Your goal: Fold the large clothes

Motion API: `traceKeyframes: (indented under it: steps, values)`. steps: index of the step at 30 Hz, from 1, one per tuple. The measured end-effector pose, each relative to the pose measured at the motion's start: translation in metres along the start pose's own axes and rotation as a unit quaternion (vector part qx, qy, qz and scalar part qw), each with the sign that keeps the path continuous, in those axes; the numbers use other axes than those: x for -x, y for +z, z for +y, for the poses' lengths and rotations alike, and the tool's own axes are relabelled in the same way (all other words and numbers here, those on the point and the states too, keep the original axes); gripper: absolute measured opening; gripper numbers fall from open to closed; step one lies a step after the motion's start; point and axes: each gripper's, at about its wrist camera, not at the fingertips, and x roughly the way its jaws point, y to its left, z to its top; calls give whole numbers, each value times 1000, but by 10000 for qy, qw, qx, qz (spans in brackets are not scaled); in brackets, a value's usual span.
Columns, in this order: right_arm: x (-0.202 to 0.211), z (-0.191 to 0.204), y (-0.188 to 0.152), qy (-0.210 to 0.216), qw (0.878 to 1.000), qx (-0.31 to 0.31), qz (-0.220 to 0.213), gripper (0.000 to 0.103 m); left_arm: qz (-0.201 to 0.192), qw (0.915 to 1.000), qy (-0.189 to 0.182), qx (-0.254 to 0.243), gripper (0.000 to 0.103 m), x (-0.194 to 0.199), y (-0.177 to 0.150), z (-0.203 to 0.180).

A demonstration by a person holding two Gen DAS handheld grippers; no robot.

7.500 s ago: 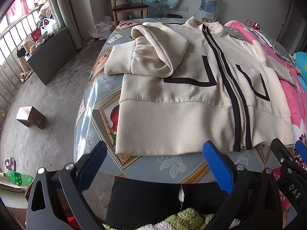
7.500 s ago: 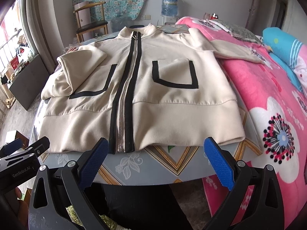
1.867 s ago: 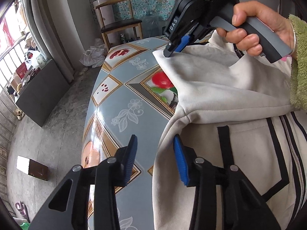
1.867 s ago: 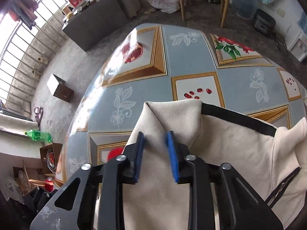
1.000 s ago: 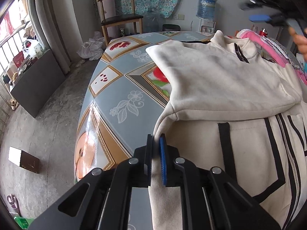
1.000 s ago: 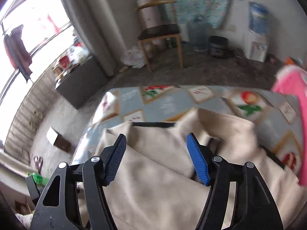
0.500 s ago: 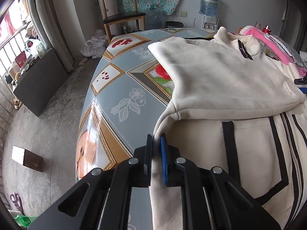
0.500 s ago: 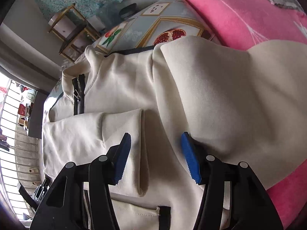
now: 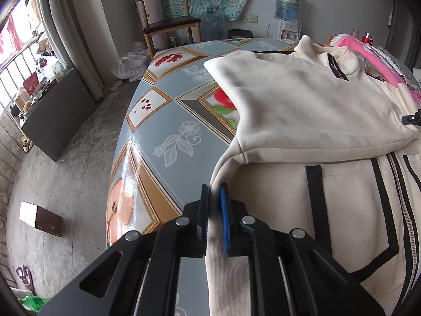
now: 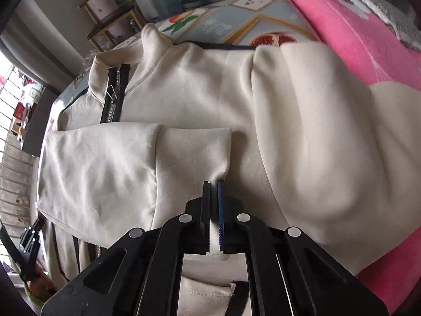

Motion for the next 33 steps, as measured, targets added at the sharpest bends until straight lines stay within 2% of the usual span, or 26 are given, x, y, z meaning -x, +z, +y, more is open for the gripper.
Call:
traceKeyframes:
  steps: [4,6,8,12,14,16,19,21,24,27,30,33]
  values:
    - [49,18,9,102,9956,284,-883,4,-17,10000,43,-66,10,0,0,-1]
    - [61,20,9,69,9933,310,-1113,4,-20,10000,48,-72,10,0,0,-1]
    - [51,12,5,45,9948,179,-998,4,-20,10000,37,-55,10,0,0,-1]
    - [-1,-4,-10,-370,9982,100,-455,6,-5,10000,3,-89,10,1,-1,0]
    - [2,-9,-16,-403,9980,27,-496,7,14,9999,-72,-117,11,4,-1,2]
    - [18,-4,-18,-628,9955,49,-711,15,76,9998,-177,-60,17,11,0,7]
    - [45,11,-19,-813,9906,272,-1067,26,-5,9991,-394,138,33,30,2,21]
    - [56,25,-18,-656,9895,462,-1200,34,-134,9987,-460,192,48,44,7,27]
    - [50,51,-16,-314,9893,800,-1176,43,-293,9980,-556,103,56,58,23,25]
    - [24,71,-25,-170,9900,1033,-946,43,-235,9966,-794,16,62,57,44,14]
    - [-10,75,-39,-282,9917,1150,-508,44,-93,9952,-970,-104,64,52,61,-3]
    - [-10,78,-48,-470,9874,1373,-634,44,-157,9948,-967,-282,69,49,78,-20]
